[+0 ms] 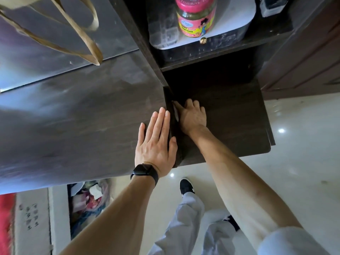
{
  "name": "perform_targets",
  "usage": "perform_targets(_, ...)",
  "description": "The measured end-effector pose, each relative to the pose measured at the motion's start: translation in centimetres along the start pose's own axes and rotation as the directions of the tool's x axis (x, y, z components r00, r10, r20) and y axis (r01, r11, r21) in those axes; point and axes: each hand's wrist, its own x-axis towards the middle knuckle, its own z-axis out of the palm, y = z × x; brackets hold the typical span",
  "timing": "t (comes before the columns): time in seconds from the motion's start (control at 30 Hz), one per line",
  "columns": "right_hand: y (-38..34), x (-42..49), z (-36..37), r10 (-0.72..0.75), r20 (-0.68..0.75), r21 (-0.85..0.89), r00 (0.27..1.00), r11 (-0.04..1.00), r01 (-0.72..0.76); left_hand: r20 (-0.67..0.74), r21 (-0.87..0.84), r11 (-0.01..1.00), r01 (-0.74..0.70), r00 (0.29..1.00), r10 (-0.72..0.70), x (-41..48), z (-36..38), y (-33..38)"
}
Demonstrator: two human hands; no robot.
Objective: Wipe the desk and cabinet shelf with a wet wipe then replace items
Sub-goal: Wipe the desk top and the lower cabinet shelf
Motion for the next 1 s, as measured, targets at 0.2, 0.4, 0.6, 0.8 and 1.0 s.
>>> perform_targets(0.2, 0.6, -5.5, 2.1, -0.121, -0.004, -0.087, 0.993, 0.989, 0.12, -0.005, -0.008, 1.0, 0.003, 1.0, -0.003, 0.1, 0.0, -0.1)
perform_targets(0.4, 4.5, -16.3, 5.4, -0.162, -0.061, 0.074, 0.985, 0.983, 0.166, -0.018, -0.055, 0.999, 0.0, 1.0, -0.001, 0.1, -0.1, 0.0)
perform_targets(0.6, 11.0, -16.1, 0.4, 0.393, -0.321, 0.42, 0.862, 0.874, -0.243, -0.039, -0.045, 0.999, -0.006, 0.999, 0.004, 0.1, 0.0, 0.0)
perform_targets(0.8, 11.3, -9.9, 1.6, 0.249, -0.407, 0.159, 0.879, 0.967, -0.2, -0.04, -0.038, 0.999, -0.005, 0.999, 0.003, 0.1, 0.3, 0.1)
perform_targets(1.0, 2.9, -15.1, 6.4, -0.067, -0.305, 0.139, 0.95, 0.984, 0.114, -0.022, -0.03, 1.0, -0.01, 1.0, 0.009, 0.1, 0.1, 0.0)
